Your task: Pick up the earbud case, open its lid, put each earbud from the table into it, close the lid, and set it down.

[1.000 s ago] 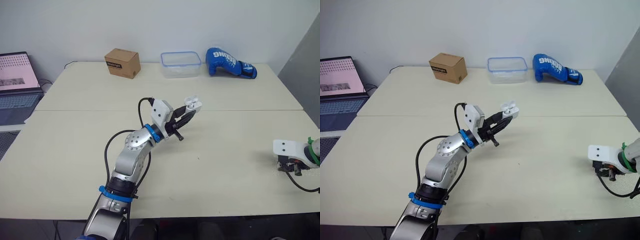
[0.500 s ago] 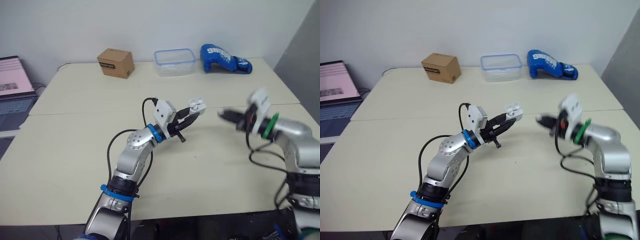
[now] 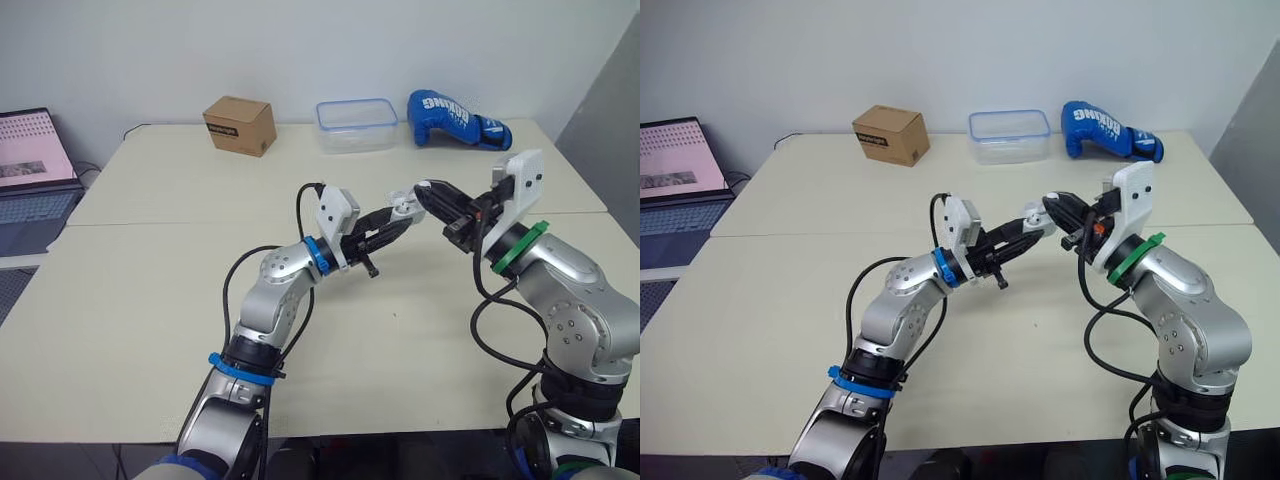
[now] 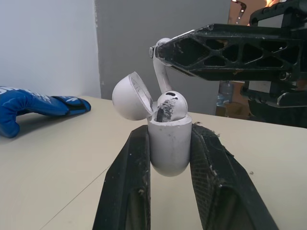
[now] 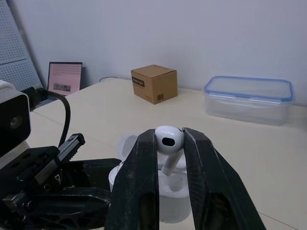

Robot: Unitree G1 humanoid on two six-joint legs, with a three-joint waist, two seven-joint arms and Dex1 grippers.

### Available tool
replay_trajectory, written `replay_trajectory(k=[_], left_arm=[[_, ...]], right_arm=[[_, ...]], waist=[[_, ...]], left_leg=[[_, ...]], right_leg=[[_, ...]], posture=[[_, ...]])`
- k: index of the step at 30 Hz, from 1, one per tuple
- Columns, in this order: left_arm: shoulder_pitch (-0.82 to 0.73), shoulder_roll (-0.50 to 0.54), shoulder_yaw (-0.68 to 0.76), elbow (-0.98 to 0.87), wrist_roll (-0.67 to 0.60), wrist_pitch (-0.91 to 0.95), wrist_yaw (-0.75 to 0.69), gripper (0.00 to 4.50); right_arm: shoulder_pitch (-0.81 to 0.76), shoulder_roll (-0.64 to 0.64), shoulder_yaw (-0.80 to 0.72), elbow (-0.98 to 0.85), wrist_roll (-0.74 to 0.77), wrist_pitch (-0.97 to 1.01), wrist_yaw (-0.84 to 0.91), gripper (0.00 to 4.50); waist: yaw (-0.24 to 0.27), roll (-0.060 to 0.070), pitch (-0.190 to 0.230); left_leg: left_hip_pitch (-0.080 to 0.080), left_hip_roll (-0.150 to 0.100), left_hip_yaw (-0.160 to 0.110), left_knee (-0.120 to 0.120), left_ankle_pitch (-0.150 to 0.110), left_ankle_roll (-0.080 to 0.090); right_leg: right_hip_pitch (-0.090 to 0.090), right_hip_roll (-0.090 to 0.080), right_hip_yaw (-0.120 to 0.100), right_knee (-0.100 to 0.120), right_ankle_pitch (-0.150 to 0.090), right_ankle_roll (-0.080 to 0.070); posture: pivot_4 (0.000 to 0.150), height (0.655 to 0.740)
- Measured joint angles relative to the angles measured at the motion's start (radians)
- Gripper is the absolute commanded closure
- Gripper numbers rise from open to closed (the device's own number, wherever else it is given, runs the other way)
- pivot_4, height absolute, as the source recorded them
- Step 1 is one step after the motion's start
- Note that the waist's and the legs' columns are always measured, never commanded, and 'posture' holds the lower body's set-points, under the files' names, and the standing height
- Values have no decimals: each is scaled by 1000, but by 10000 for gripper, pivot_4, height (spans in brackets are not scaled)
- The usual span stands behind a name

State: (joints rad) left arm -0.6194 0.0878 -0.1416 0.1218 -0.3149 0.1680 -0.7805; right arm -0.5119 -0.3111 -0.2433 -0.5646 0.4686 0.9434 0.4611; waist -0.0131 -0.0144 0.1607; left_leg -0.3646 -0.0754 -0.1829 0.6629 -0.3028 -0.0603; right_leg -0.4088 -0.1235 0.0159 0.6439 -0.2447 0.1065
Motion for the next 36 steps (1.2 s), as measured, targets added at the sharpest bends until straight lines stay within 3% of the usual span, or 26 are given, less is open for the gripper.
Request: replay_trajectory(k=[26,32,36], left_arm=[[5,-3,1,-11,0,22,-15,37615],[7,-3,10,-14,-4,25,-15,37615],[11,-4,12,-14,-4,30,-15,37615]], right_arm=[[32,-104,77,30,25,-47,-29,41027],[43,-112,85,29,27,-48,-33,21973],[54,-120,82,28,38,-46,-29,21973]], waist=[[-4,0,0],[-4,0,0],[-4,0,0]], left_leg=[[0,0,0,0,0,0],[0,0,0,0,0,0],[0,0,0,0,0,0]], right_leg=[[0,0,0,0,0,0],[0,0,0,0,0,0],[0,0,0,0,0,0]], posture=[[1500,7400],[1500,7400],[1500,7400]])
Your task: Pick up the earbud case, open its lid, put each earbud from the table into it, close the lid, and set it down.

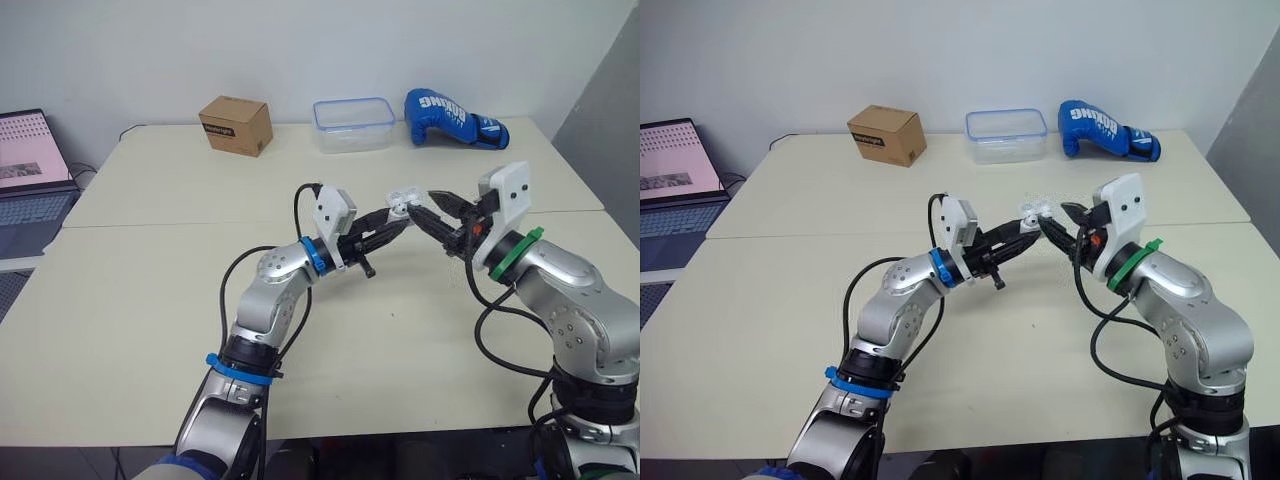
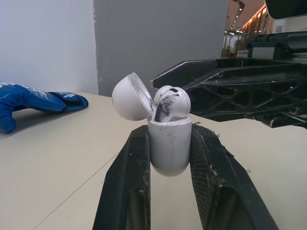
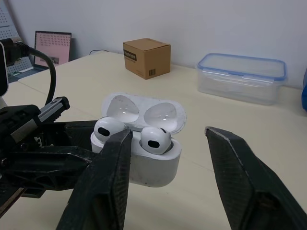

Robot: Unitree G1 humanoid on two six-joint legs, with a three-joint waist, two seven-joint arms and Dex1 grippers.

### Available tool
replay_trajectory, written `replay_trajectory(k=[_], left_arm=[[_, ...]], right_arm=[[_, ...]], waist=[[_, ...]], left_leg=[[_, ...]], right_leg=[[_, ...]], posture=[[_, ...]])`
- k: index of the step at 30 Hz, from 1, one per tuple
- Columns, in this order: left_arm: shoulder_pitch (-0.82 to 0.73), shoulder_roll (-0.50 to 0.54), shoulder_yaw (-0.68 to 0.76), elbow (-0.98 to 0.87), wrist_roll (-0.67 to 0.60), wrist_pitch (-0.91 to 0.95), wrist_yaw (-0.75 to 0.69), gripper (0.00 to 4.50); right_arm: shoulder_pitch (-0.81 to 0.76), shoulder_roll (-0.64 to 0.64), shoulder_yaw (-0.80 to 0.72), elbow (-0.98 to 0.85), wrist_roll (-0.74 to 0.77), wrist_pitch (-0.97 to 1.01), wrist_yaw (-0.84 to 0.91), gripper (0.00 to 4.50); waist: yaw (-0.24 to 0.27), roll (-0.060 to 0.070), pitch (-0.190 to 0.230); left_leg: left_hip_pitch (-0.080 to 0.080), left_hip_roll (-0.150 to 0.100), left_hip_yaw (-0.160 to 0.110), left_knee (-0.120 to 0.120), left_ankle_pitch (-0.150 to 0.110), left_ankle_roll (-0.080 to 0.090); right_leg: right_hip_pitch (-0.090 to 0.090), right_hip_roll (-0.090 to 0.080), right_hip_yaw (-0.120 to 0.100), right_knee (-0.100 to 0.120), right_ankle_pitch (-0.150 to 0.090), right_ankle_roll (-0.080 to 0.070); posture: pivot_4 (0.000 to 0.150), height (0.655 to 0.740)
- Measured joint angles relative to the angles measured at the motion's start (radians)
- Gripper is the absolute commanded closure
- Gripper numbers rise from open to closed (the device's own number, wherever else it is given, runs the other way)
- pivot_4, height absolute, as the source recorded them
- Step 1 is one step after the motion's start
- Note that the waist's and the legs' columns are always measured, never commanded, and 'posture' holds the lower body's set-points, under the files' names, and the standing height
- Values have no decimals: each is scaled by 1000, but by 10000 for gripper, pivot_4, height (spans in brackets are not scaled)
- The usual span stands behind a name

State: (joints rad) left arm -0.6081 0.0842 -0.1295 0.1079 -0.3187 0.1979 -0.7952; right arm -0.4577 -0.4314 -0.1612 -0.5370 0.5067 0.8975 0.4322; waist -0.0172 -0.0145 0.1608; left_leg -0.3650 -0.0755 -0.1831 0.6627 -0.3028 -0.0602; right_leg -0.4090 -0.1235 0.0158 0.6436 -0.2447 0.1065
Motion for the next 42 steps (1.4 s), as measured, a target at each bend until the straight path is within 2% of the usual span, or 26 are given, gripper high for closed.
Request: replay_trajectory(k=[3,13,16,21,24,28,34,42], left_arm=[[0,0,0,0,0,6,-1,37615],[1,10,1,-6,-16,10,-20,37615],[1,27,-1,-9,-37,27,-52,37615],[-1,83,-11,-52,-115,133,-147,37615],[-8,146,-33,-82,-153,204,-243,37615],[-20,173,-47,-90,-153,211,-299,37615],[-34,176,-62,-88,-149,207,-329,37615],[-33,166,-77,-60,-136,209,-322,37615]], right_arm=[[11,-21,-5,-6,26,6,8,21973],[110,-220,-92,-18,141,50,120,21973],[109,-251,-96,36,141,40,137,27445],[38,-287,-87,190,127,29,145,44889],[-37,-292,-52,287,119,35,174,44889],[-95,-281,-34,309,222,111,257,44889],[-179,-305,-9,230,382,277,309,44889],[-168,-313,-12,133,421,316,252,44889]], waist=[[0,0,0],[3,0,0],[3,0,0],[-1,0,0],[-7,0,0],[-7,0,0],[-6,0,1],[-4,0,1]], left_leg=[[0,0,0,0,0,0],[0,0,1,0,0,0],[0,0,1,0,0,0],[0,0,1,0,0,0],[0,0,1,0,0,0],[0,0,1,0,0,0],[-1,0,0,0,0,0],[-1,0,-1,0,0,0]], right_leg=[[0,0,0,0,0,0],[1,0,0,-1,0,0],[1,0,0,0,0,0],[1,0,0,0,0,0],[1,0,0,0,0,0],[1,0,0,-1,0,0],[1,0,-1,-1,0,0],[1,0,-1,-1,0,0]], posture=[[1500,7400],[1500,7400],[1500,7400],[1500,7400],[1500,7400],[1500,7400],[1500,7400],[1500,7400]])
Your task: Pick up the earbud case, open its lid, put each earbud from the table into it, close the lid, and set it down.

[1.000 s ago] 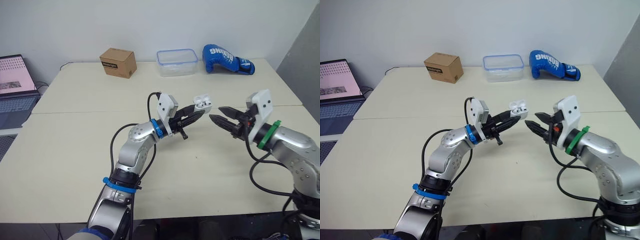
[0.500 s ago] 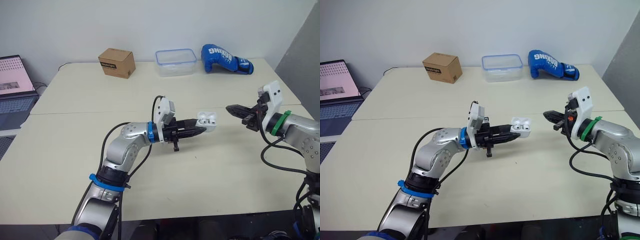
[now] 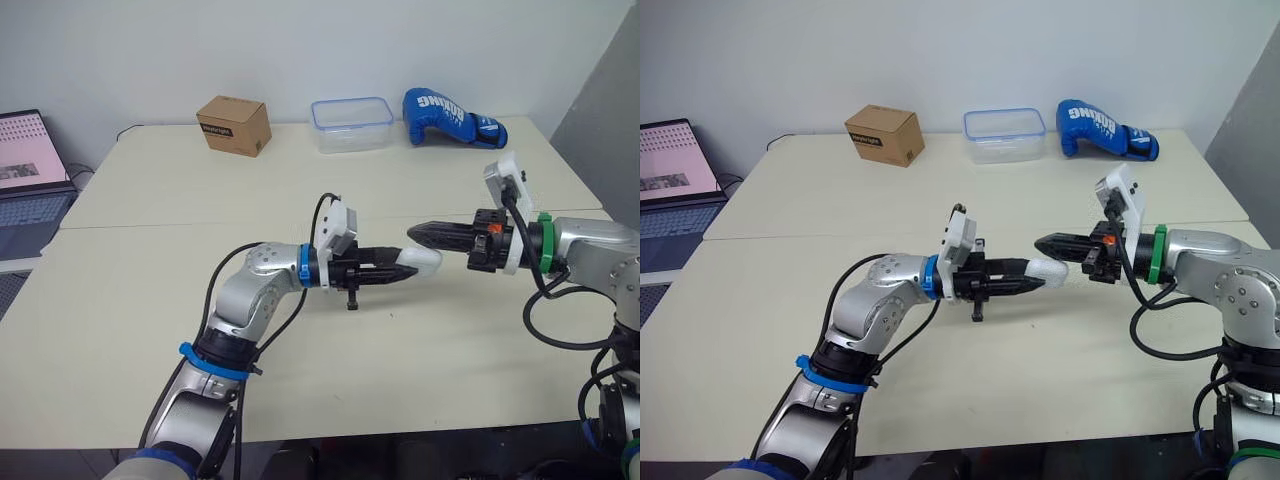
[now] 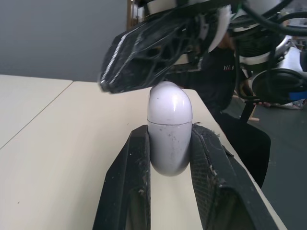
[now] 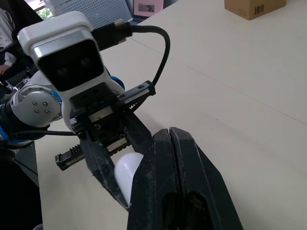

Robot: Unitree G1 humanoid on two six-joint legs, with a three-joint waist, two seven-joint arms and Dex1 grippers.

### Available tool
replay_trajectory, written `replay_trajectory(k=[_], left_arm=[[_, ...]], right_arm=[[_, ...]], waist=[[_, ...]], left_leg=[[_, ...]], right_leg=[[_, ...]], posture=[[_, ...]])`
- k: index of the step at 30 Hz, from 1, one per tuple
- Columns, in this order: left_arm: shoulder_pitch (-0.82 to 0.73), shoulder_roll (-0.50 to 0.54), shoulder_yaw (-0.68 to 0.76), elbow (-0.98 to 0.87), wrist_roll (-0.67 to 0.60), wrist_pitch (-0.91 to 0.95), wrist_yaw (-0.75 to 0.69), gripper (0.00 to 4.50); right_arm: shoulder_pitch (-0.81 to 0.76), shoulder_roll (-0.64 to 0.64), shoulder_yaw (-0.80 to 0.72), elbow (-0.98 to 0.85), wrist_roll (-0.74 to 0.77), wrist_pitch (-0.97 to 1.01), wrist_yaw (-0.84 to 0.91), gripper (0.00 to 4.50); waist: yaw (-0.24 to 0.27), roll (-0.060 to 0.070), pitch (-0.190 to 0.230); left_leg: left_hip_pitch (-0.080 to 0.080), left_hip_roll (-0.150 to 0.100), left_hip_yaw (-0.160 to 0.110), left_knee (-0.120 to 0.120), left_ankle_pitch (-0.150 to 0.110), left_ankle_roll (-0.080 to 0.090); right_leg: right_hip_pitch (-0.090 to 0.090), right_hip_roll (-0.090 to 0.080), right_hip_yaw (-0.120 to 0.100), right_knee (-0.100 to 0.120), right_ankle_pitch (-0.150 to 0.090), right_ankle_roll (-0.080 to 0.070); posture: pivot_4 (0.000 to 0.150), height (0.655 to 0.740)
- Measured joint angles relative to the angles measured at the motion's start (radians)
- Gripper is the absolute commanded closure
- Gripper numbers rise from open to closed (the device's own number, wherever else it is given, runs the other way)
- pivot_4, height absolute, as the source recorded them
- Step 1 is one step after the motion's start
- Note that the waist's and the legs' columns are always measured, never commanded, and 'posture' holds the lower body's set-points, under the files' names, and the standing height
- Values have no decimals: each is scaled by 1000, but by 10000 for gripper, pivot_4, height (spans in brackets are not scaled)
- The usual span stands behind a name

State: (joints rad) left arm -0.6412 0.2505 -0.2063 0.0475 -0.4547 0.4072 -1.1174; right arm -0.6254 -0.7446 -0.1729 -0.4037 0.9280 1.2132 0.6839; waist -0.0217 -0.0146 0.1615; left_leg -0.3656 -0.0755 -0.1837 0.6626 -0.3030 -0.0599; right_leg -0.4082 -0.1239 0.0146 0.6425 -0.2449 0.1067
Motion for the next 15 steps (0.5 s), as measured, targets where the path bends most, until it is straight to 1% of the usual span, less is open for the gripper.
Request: replay_trajectory(k=[3,8,11,13,15], left_arm=[[2,-5,1,7,-2,37,28,37615],[-1,-6,3,23,0,59,57,37615],[-18,-8,6,53,5,143,113,37615],[-24,-11,19,95,4,232,169,37615],[-25,-19,27,136,4,309,223,37615]], right_arm=[[84,-37,-3,-68,-44,-61,-13,44889],[183,-16,-37,-119,-65,-149,-53,44889],[233,-3,-99,-147,-76,-202,-77,39141],[280,-12,-148,-175,-83,-234,-77,32751],[394,-81,-141,-221,-148,-299,-46,24959]], waist=[[2,0,0],[1,0,0],[2,0,0],[3,0,0],[10,-1,1]], left_leg=[[0,0,0,0,0,0],[0,0,0,0,0,0],[0,0,0,0,0,0],[0,0,0,0,0,0],[0,0,0,0,0,0]], right_leg=[[0,0,0,0,0,0],[0,0,0,1,0,0],[0,0,0,1,0,0],[0,0,0,1,0,0],[1,0,0,0,-1,2]], posture=[[1500,7400],[1500,7400],[1500,7400],[1500,7400],[1500,7400]])
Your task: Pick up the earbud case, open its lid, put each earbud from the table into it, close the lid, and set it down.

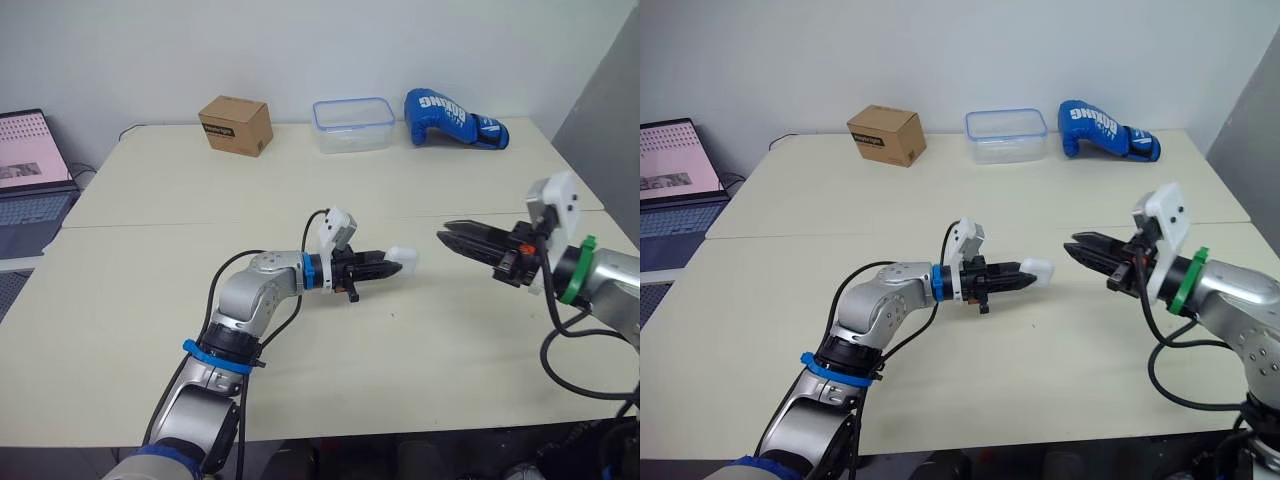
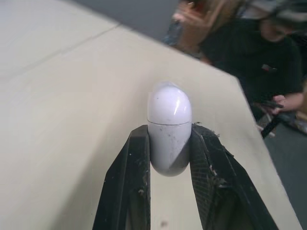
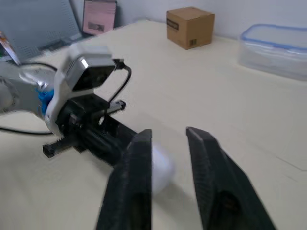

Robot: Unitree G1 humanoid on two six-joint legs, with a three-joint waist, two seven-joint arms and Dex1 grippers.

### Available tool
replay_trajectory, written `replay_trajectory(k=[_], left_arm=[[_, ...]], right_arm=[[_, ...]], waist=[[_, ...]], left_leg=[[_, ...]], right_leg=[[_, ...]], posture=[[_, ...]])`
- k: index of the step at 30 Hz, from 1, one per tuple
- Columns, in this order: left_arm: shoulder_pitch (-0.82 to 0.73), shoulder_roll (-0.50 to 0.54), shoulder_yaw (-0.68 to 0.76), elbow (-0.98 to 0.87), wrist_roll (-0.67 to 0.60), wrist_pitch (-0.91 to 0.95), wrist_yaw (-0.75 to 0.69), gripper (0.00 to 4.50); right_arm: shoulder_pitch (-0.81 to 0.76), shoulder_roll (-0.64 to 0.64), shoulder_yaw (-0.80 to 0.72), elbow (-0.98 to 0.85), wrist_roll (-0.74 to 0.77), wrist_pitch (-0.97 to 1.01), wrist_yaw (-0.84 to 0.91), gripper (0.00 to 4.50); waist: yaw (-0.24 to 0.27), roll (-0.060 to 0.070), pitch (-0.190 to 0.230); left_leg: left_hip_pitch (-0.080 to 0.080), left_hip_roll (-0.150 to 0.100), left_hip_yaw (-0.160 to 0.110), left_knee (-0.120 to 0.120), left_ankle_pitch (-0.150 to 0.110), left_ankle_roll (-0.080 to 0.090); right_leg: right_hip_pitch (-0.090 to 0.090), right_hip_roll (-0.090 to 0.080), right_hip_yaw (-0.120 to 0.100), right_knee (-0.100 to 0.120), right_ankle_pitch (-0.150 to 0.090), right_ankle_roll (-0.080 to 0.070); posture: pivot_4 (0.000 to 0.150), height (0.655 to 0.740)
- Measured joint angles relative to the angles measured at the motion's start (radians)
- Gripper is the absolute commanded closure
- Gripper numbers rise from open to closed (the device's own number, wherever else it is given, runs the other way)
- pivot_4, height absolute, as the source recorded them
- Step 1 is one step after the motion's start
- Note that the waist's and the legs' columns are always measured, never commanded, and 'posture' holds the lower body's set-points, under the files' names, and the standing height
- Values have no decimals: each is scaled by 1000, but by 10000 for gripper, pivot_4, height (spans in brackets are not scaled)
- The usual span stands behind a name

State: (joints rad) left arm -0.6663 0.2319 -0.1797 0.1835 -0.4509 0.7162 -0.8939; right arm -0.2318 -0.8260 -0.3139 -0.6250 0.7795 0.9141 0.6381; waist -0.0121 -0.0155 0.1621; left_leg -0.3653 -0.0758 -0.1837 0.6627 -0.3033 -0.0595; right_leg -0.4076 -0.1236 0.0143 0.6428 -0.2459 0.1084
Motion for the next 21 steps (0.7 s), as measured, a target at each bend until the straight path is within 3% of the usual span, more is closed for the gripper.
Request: replay_trajectory(k=[2,6,7,10,14,21], left_arm=[[-4,-16,20,40,2,71,62,37615],[-14,-68,64,101,1,172,168,37615],[-15,-81,69,103,-1,182,181,37615],[-15,-92,71,104,-2,206,212,37615],[-11,-72,73,102,5,210,231,24752],[43,96,82,18,24,164,192,3054]], right_arm=[[124,-54,42,-25,-101,-86,39,17657],[263,-37,144,-36,-235,-215,53,2289],[281,-28,157,-35,-255,-233,52,246],[344,15,177,-22,-295,-284,46,246],[339,38,176,0,-305,-306,39,0],[287,42,168,71,-318,-343,60,0]], waist=[[0,0,0],[0,-1,0],[2,-1,0],[2,-1,0],[1,-1,0],[0,0,0]], left_leg=[[0,0,0,0,0,0],[1,0,1,1,0,0],[1,0,1,1,0,0],[1,0,1,1,0,-1],[2,0,1,1,0,-1],[2,1,1,-1,0,-1]], right_leg=[[0,0,0,0,0,0],[1,0,1,1,0,0],[1,0,1,1,0,0],[1,0,1,1,0,0],[1,0,2,1,0,0],[1,0,2,1,0,0]], posture=[[1500,7400],[1500,7400],[1500,7400],[1500,7400],[1500,7400],[1500,7400]])
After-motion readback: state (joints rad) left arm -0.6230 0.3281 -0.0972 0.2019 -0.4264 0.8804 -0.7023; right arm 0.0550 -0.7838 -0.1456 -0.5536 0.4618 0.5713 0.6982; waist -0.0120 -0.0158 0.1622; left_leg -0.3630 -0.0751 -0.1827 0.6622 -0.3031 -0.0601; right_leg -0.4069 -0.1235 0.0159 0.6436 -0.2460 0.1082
